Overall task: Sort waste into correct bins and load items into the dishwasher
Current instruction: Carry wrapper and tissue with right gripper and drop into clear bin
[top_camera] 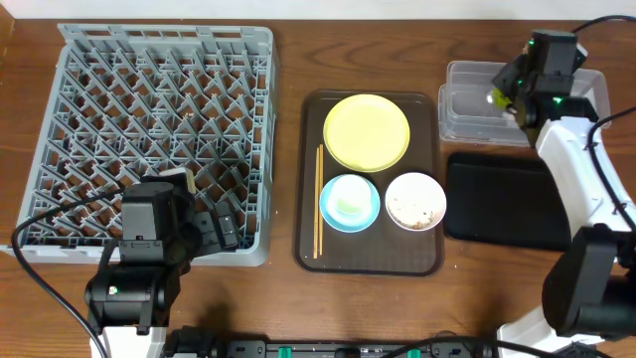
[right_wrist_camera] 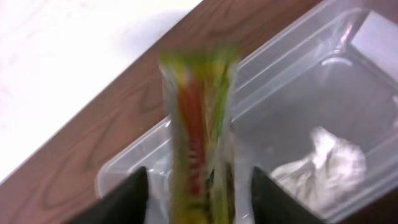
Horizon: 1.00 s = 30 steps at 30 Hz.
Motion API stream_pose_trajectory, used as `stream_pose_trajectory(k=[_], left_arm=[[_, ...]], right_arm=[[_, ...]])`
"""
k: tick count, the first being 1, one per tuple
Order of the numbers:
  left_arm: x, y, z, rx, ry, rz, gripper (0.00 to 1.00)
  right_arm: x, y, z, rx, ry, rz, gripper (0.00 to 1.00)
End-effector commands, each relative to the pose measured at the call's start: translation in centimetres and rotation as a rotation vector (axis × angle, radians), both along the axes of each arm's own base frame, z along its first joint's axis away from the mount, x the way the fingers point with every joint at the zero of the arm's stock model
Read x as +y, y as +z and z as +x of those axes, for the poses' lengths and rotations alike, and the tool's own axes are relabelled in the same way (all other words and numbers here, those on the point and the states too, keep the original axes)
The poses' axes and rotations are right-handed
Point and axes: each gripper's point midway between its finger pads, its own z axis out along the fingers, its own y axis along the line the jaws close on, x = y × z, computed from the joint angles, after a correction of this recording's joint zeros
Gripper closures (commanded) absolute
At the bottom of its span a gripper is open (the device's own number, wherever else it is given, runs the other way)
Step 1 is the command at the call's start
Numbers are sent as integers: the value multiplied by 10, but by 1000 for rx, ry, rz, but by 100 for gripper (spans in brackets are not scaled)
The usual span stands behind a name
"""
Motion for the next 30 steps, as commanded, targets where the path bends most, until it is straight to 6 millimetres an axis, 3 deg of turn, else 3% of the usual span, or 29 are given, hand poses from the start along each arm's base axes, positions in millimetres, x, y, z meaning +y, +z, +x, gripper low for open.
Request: stream_pose_trajectory(k=[1,7,11,14,16,20,24,30], left_arm=[[2,10,3,-23,17,0,2],[2,10,3,-23,17,1,2],[2,10,3,-23,17,1,2],[2,10,3,-23,17,1,2],[2,10,3,-23,17,1,2],[2,10,3,-23,17,1,2],[2,10,3,-23,17,1,2],[2,10,3,-23,17,1,2]], right_arm=[[1,5,5,-5,92,-35,41],[16,28,-9,-3,242,-73,40],[38,45,-45,46,355,-37,35],[67,47,-78,115,524,-8,32],[89,39,-110,213,636,7,30],[123,20,-148,361,792,-7,32],[153,1,-178,467,911,-30,34],[179,-39,-213,595,1018,-106,35]])
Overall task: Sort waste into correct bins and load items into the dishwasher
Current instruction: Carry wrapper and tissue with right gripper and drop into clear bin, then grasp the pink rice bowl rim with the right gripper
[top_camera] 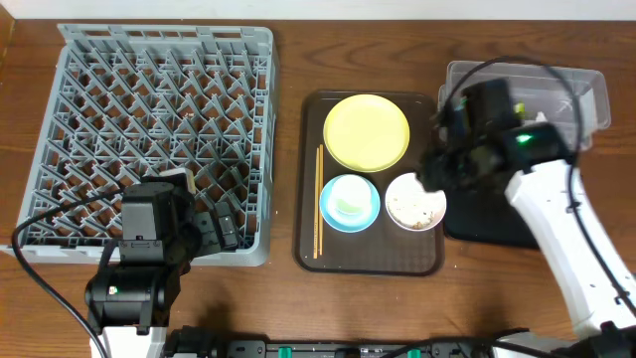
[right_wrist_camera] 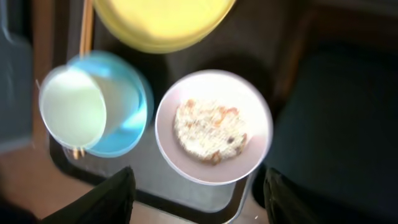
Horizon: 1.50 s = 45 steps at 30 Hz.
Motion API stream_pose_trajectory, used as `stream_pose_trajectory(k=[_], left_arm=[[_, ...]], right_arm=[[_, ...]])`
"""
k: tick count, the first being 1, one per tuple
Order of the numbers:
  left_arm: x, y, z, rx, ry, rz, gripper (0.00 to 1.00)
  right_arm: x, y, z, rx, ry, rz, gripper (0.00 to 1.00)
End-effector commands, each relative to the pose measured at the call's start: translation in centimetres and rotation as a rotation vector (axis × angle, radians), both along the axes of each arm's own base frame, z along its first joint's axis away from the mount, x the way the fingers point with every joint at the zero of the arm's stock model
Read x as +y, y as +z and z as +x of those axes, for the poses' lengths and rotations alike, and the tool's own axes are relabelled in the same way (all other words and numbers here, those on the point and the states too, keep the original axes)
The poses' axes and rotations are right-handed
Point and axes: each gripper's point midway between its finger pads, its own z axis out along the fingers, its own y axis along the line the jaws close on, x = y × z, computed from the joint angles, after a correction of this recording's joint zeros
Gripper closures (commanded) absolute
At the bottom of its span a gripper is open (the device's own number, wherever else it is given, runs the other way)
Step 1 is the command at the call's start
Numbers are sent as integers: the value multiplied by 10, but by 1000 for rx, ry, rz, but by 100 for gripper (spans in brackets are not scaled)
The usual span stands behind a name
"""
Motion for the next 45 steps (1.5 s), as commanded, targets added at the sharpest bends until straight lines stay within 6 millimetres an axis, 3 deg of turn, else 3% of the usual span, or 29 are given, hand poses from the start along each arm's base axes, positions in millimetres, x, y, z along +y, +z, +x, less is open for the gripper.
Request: stream_pose_trajectory(k=[1,6,13,20,29,37,45], left_arm=[[2,10,3,-25,17,1,2],[2,10,3,-24,17,1,2],[2,9,2,-20,17,1,2],[2,6,-1,-3,17,1,2],[2,6,-1,-1,17,1,2],[2,6,-1,-1,17,1,2],[2,6,-1,-1,17,1,2]], right_arm=[[13,-28,-21,41,114,-64,35],[34,-58,-41,51,211,-80,41],[45,-99,-54,8,280,-129,51],[51,-123,-53,-59,245,-127,62],[50,-135,-54,-92,248,-136,82],[49,-136,-54,-90,247,-141,83],[47,-141,-57,-73,249,-149,90]])
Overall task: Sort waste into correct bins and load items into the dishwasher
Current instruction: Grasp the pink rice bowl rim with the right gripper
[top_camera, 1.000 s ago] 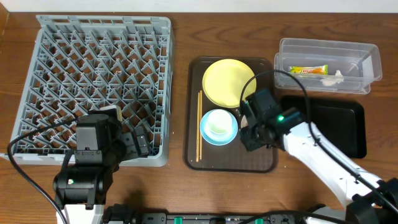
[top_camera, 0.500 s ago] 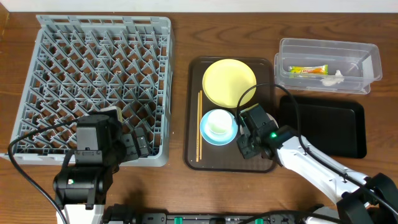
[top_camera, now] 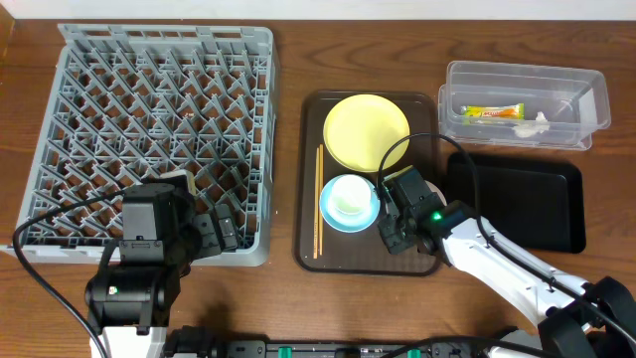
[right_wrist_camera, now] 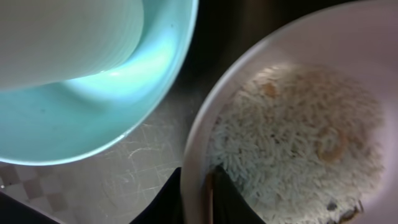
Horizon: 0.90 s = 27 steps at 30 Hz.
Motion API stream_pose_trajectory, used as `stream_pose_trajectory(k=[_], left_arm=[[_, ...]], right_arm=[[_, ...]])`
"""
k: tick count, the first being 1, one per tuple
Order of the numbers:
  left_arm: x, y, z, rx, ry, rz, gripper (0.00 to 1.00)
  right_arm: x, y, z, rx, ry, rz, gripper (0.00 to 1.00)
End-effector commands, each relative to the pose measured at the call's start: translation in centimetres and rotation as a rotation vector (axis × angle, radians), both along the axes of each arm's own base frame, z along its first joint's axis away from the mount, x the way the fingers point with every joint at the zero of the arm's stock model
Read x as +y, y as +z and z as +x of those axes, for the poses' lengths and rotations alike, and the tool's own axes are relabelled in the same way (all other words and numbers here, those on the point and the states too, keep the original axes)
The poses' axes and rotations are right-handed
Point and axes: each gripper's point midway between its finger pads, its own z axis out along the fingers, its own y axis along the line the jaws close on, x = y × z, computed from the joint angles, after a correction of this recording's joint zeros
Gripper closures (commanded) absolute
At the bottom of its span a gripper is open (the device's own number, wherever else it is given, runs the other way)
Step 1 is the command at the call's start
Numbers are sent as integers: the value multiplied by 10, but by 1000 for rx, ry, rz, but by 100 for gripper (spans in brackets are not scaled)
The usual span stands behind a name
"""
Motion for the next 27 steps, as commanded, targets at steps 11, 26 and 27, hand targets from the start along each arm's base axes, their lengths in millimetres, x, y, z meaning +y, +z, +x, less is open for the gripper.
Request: stream_pose_trajectory(k=[11,26,27], left_arm=[[2,9,3,-20,17,1,2],[2,9,3,-21,17,1,2],[2,9,3,-21,17,1,2]], right_arm=[[0,-10,-2,27,-20,-25,99],[-5,96,53,-146,-144,49,99],[-9,102,58,-160,-160,58,99]])
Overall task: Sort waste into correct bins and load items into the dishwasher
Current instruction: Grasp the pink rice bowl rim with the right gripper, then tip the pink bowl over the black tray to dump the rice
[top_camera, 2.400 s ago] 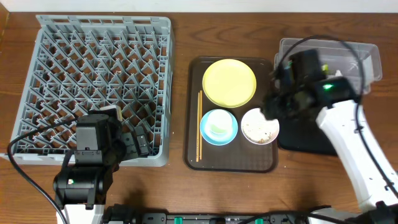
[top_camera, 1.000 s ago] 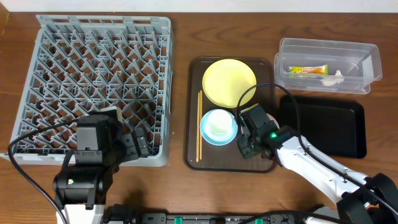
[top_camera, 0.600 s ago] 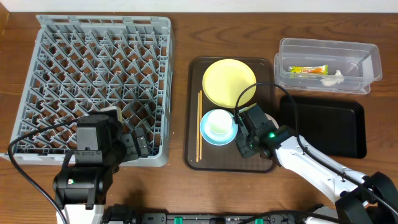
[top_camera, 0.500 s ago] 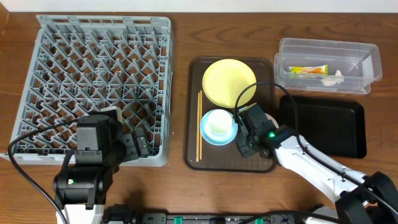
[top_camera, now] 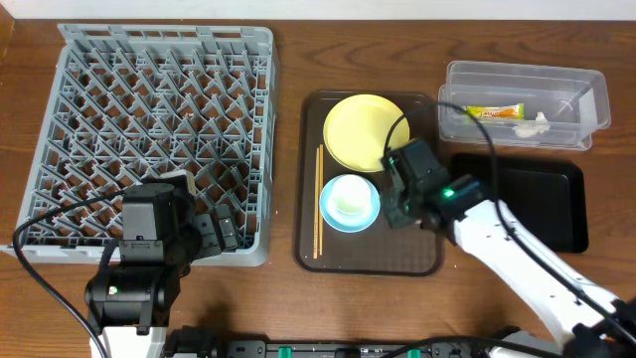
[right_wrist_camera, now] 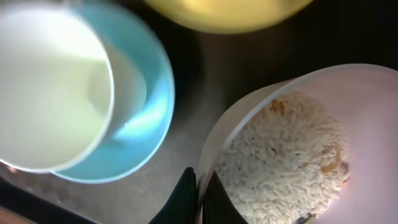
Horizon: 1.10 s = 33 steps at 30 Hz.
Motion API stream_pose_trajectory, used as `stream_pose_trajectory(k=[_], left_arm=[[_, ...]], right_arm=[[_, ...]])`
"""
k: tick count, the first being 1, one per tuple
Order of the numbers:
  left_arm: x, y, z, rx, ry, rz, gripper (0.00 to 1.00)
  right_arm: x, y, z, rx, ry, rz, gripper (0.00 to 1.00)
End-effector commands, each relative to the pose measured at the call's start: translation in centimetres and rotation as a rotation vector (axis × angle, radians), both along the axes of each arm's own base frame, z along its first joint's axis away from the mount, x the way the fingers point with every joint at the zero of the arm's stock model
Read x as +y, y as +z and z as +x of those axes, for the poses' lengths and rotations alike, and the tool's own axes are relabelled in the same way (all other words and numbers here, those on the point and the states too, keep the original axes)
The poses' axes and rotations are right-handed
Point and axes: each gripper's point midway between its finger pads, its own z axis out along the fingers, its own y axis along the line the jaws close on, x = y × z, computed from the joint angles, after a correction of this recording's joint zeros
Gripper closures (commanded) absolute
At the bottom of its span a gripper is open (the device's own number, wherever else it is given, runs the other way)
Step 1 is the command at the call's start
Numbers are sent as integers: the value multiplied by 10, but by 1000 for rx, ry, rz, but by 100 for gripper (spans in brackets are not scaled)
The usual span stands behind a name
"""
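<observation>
My right gripper (right_wrist_camera: 200, 199) is shut on the near rim of a pale bowl of leftover rice (right_wrist_camera: 292, 155), one finger inside and one outside. In the overhead view the gripper (top_camera: 402, 207) is over the brown tray (top_camera: 370, 261), and the arm hides the rice bowl. Left of it sits a blue bowl (top_camera: 349, 202) holding a white cup (right_wrist_camera: 50, 93). Behind lies a yellow plate (top_camera: 366, 131). Chopsticks (top_camera: 319, 202) lie along the tray's left side. My left gripper (top_camera: 221, 231) rests at the front edge of the grey dish rack (top_camera: 149, 139).
A clear bin (top_camera: 586, 99) at the back right holds a green-yellow wrapper (top_camera: 494, 112) and a crumpled tissue (top_camera: 532, 123). A black bin (top_camera: 542, 204) lies just right of the tray, in front of the clear bin.
My right gripper, still pinching the rice bowl's rim, has risen and shifted toward the back right. The blue bowl and tray floor look farther off in the wrist view.
My right gripper first held the green-yellow wrapper over the clear bin. Then it hung open above the rice bowl on the tray. Later the wrapper lay in the bin and the gripper was shut on the bowl's rim. Now the bowl is raised. The left arm stayed put.
</observation>
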Motion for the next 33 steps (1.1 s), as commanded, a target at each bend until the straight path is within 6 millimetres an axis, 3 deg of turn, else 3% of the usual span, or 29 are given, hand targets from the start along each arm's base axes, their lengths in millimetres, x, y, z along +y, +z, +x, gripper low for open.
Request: stream_pose_trajectory(k=[1,7,19,27,33], left_arm=[[2,9,3,-21,17,1,2],[2,9,3,-21,17,1,2],[2,9,3,-20,17,1,2],[2,9,3,-20,17,0,2],[2,9,3,-20,17,1,2]], right_arm=[[-13,37,22,-95,-90,46,99],[-40,51,32,-65,-231,197,99],[-102,53,36,40,-374,577,99],[-125,52,29,18,-358,925,99],[-142,50,27,2,-384,1086,99]])
